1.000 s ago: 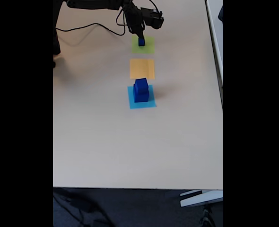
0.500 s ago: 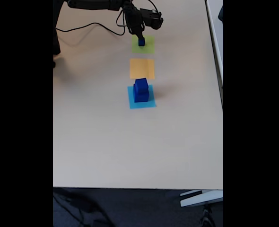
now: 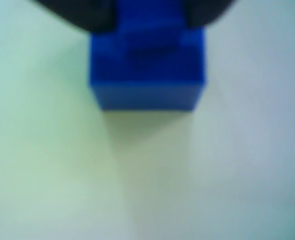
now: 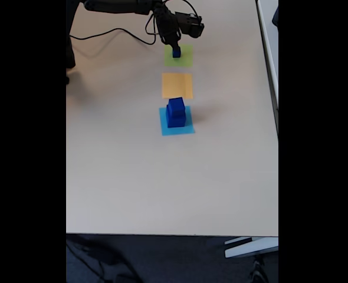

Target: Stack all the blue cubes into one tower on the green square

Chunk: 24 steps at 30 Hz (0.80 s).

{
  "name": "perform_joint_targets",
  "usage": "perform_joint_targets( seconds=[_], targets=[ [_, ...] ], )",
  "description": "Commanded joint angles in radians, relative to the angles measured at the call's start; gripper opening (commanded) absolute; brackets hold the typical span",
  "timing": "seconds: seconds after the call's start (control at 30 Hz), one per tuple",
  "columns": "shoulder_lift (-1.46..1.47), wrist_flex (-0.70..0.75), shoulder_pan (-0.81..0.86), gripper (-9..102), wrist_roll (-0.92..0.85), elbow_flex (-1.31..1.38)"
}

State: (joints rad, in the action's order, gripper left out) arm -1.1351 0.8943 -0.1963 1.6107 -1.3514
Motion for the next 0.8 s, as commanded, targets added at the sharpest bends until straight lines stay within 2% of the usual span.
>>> perform_joint_targets(
  seconds=[0.0, 0.77],
  targets=[
    [-0.017, 0.005, 0.003, 0, 0.003, 0.052],
    [-0.011, 0.003, -0.006, 8, -0.002, 0.08]
  ],
)
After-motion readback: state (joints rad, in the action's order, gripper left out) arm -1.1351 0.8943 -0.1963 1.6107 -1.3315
